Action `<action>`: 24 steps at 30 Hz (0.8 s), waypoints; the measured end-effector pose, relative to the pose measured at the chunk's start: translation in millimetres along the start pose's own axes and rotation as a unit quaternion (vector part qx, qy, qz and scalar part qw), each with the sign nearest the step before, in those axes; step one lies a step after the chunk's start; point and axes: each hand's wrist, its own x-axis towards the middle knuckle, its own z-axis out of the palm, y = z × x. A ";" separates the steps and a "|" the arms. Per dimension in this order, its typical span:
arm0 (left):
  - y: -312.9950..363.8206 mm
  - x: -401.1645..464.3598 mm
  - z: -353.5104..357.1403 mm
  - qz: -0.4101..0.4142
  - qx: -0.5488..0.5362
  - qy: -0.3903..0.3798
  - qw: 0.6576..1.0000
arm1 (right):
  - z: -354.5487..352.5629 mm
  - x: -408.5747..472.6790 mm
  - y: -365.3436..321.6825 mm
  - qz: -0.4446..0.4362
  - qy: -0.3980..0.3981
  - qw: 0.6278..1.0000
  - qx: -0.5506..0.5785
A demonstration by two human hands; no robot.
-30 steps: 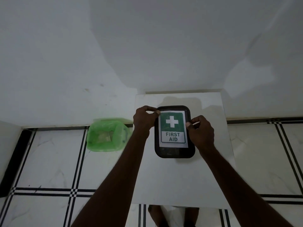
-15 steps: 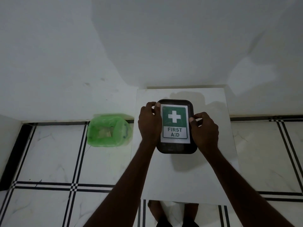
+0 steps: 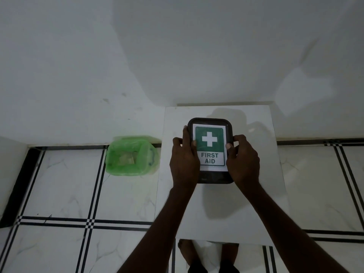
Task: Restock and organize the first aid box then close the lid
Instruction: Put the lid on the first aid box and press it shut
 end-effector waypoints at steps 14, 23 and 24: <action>3.6 -4.4 4.1 -0.025 -0.042 -0.009 0.999 | 12.9 -3.1 5.3 0.002 0.011 0.999 0.038; -7.3 3.0 -2.9 -0.035 -0.055 -0.037 0.997 | 1.0 -2.5 3.6 0.008 0.009 0.999 0.040; -6.2 3.5 -4.1 -0.052 -0.068 -0.042 0.995 | -1.2 -1.8 2.3 0.017 0.001 0.999 0.044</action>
